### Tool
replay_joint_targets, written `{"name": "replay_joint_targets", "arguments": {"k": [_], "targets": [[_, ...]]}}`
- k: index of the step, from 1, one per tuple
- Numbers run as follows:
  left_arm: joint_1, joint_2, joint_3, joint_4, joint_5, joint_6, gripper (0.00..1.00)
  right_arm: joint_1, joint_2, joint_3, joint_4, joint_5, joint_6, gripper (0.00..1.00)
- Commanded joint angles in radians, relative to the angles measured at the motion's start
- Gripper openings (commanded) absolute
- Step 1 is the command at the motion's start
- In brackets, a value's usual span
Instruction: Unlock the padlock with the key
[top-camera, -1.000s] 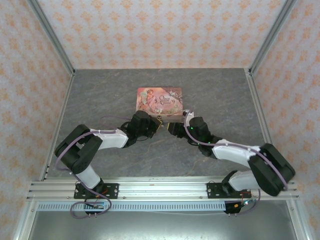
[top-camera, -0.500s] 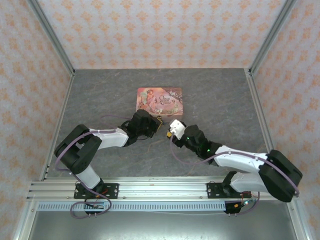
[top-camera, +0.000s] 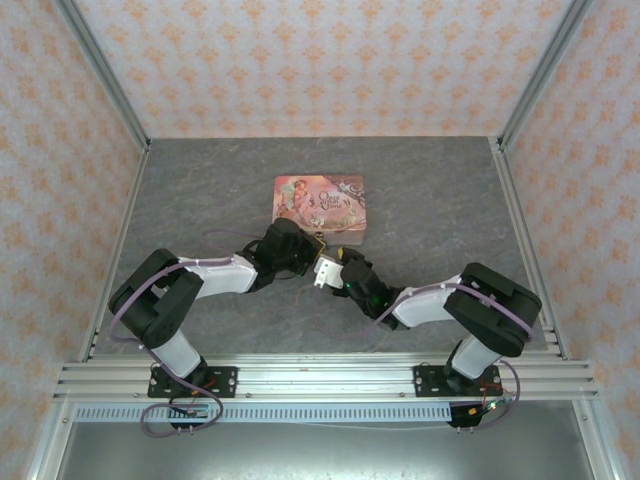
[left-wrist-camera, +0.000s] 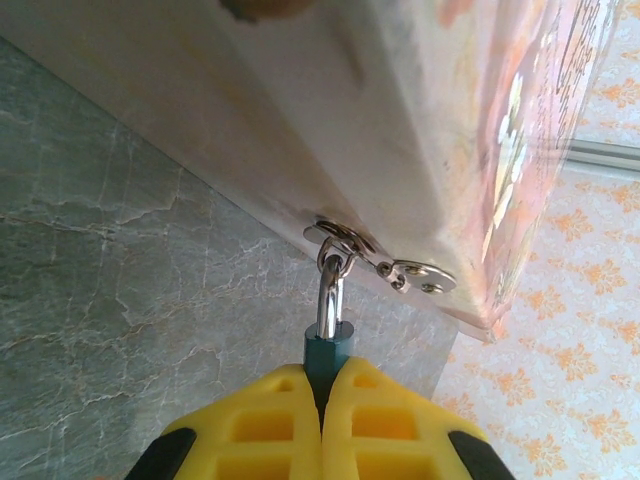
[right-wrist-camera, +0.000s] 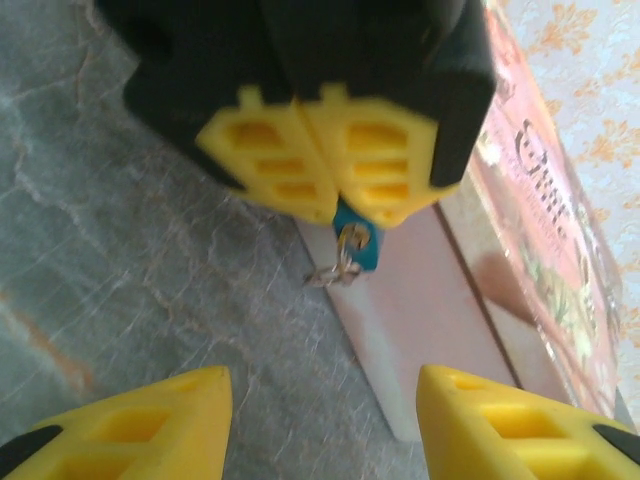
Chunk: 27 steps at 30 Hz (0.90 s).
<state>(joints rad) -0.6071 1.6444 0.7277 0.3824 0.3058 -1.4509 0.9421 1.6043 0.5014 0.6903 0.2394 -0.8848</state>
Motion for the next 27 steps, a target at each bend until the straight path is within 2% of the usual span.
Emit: {"name": "replay_joint_targets", "arguments": {"k": [1, 18, 27], "targets": [[-0.003, -0.038, 0.036, -0.022, 0.008, -0.005, 0.03, 0.006, 0.026, 0.040, 0.095, 0.024, -0.025, 0.50], [-0.003, -0.046, 0.038, -0.045, -0.002, -0.006, 0.03, -0.013, 0.099, 0.071, 0.151, 0.001, -0.007, 0.35], [-0.003, -0.052, 0.042, -0.058, -0.004, -0.003, 0.03, -0.031, 0.101, 0.082, 0.135, -0.014, 0.017, 0.22]]}}
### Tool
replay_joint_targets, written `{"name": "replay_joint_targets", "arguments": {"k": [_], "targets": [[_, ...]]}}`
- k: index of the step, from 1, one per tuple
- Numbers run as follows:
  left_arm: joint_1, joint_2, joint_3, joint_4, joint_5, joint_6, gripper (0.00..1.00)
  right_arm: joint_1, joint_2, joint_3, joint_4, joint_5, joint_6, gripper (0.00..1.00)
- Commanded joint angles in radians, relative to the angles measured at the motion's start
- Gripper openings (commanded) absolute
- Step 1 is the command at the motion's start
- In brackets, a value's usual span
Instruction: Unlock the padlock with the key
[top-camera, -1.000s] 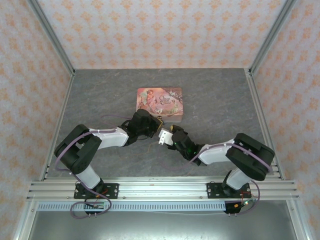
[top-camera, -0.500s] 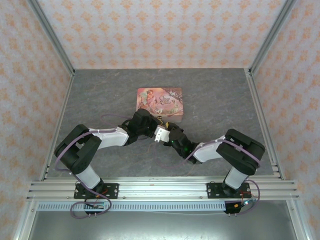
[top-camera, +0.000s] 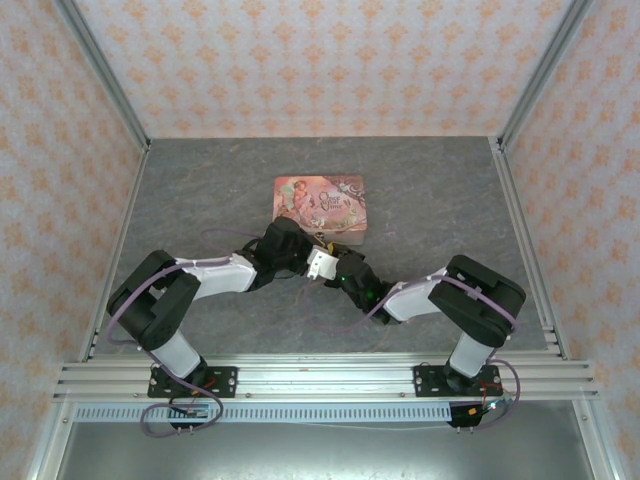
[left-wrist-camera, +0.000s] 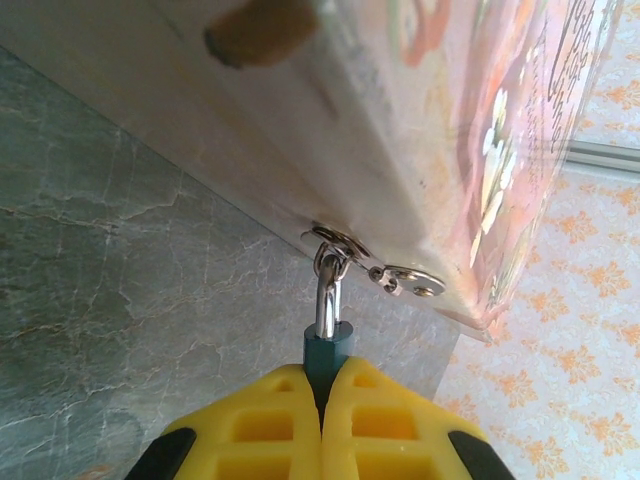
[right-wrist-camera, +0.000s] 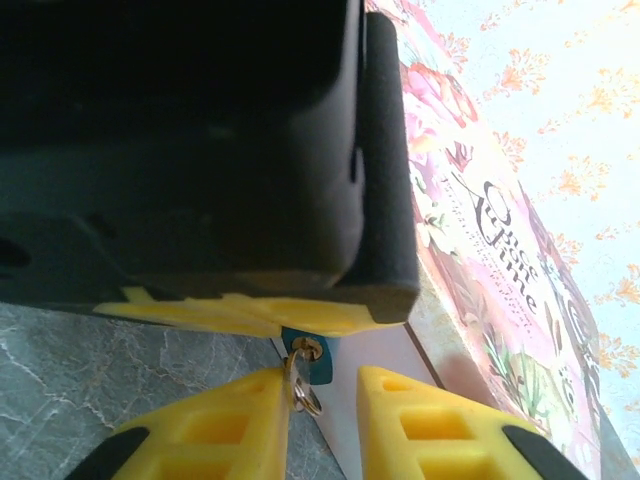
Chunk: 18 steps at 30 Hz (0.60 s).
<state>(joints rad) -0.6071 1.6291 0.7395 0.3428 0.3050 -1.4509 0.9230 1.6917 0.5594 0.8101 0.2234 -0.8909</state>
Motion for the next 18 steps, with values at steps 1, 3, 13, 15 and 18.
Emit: {"name": "replay_joint_targets", "arguments": {"k": [1, 3, 13, 15, 18], "targets": [[-0.003, -0.036, 0.029, -0.018, -0.003, -0.002, 0.03, -0.013, 0.018, 0.024, 0.017, 0.004, 0.024, 0.20], [-0.003, -0.034, 0.031, -0.017, -0.004, -0.005, 0.03, -0.015, 0.020, 0.026, 0.017, 0.007, 0.029, 0.16], [-0.003, -0.033, 0.032, -0.018, 0.000, -0.005, 0.03, -0.034, 0.022, 0.024, 0.051, 0.019, 0.090, 0.01], [-0.003, -0.033, 0.033, -0.019, -0.001, -0.005, 0.03, -0.039, 0.021, 0.022, 0.059, 0.018, 0.103, 0.00], [-0.003, -0.032, 0.033, -0.018, -0.001, -0.005, 0.03, -0.048, 0.012, 0.018, 0.060, 0.004, 0.137, 0.00]]}}
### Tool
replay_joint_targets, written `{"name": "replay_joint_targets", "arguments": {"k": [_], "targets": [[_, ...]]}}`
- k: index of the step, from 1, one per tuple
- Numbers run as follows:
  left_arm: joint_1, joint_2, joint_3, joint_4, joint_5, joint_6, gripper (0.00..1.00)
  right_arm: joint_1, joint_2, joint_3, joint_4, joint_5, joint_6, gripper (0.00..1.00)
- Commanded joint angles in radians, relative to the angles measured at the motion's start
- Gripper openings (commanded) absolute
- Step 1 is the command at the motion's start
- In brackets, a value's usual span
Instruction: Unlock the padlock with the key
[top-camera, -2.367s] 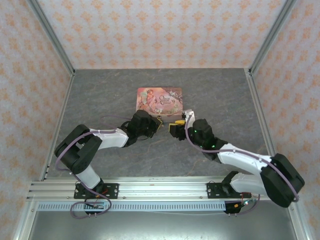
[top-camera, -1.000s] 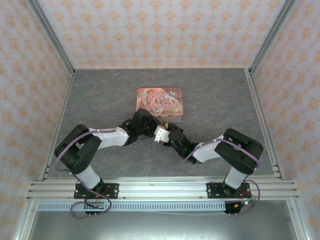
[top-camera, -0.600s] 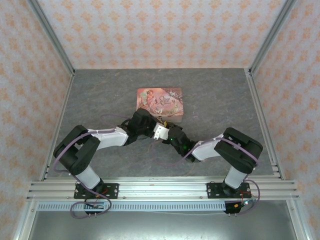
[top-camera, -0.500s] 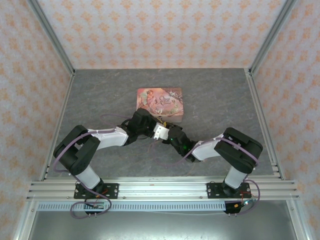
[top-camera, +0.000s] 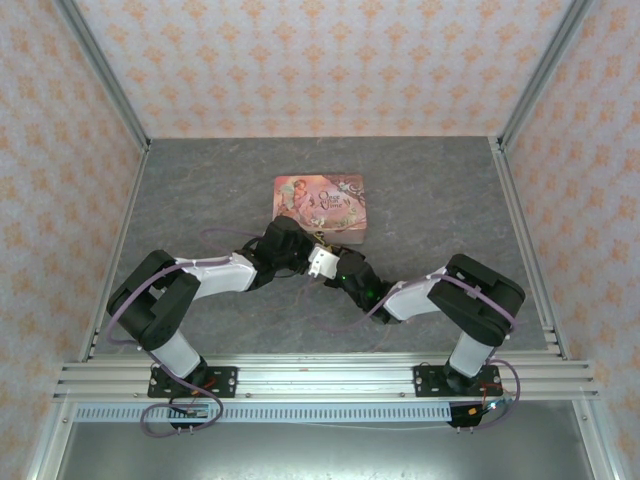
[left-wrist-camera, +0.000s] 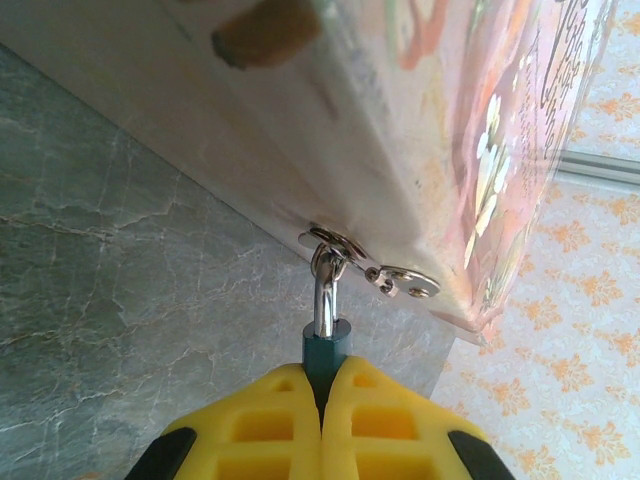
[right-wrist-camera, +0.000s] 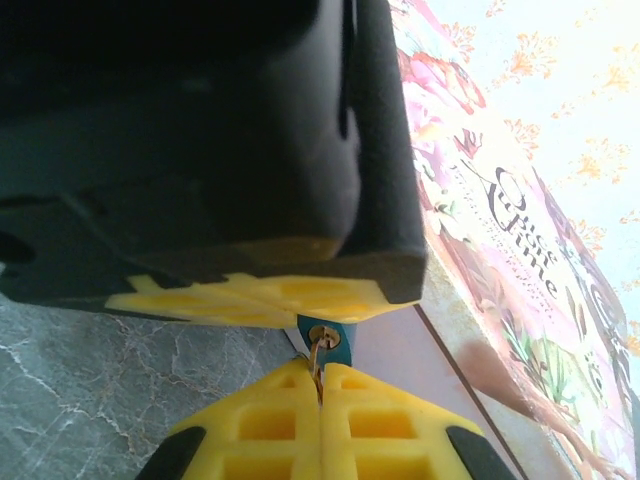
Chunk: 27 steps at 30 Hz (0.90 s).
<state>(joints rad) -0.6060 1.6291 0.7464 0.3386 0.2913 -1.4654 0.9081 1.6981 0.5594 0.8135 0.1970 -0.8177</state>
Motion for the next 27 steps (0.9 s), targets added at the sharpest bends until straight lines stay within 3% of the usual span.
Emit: {"name": "replay_joint_targets", "arguments": {"k": [1, 22, 27], "targets": [[-0.005, -0.032, 0.026, -0.015, 0.011, 0.010, 0.03, -0.036, 0.002, 0.019, 0.054, 0.024, 0.080, 0.00], [-0.004, -0.022, 0.011, 0.000, 0.005, 0.007, 0.04, -0.058, 0.016, 0.025, 0.063, -0.064, 0.559, 0.00], [-0.004, -0.053, 0.007, -0.060, -0.035, 0.049, 0.29, -0.058, 0.009, 0.027, 0.012, -0.103, 0.748, 0.00]]}}
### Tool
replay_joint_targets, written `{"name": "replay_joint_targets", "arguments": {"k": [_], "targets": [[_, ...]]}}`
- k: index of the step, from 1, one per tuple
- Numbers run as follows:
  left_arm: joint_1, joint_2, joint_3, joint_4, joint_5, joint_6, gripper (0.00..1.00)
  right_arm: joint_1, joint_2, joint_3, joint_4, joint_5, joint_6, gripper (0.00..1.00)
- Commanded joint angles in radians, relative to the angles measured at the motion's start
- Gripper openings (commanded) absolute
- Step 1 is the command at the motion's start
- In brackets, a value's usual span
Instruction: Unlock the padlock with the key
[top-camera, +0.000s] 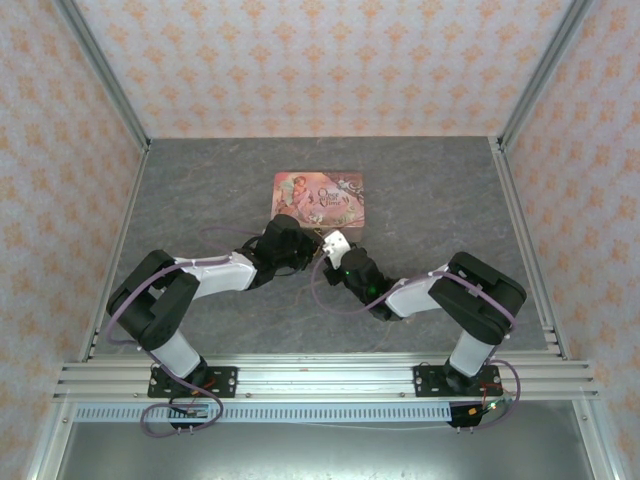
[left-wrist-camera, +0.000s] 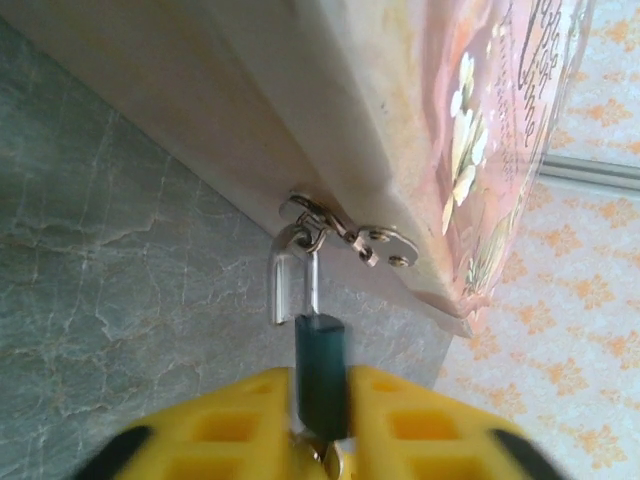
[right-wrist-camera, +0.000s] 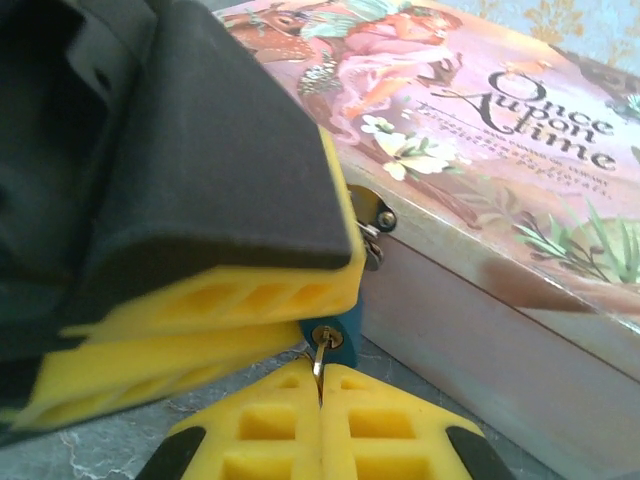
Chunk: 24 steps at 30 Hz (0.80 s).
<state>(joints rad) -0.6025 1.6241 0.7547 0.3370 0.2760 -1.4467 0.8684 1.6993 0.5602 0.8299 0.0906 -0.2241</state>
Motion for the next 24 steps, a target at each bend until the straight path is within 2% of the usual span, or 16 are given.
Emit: {"name": "replay_joint_targets", "arguments": {"k": [1, 16, 24], "targets": [[-0.007, -0.059, -0.003, -0.074, -0.028, 0.046, 0.34, -0.019, 0.008, 0.024, -0.008, -0.006, 0.208, 0.00], [0.054, -0.233, -0.019, -0.331, -0.077, 0.204, 0.64, -0.028, 0.070, -0.073, 0.203, -0.175, 0.793, 0.00], [0.195, -0.294, 0.013, -0.459, -0.045, 0.339, 0.83, -0.050, 0.194, -0.093, 0.409, -0.314, 1.119, 0.00]]}}
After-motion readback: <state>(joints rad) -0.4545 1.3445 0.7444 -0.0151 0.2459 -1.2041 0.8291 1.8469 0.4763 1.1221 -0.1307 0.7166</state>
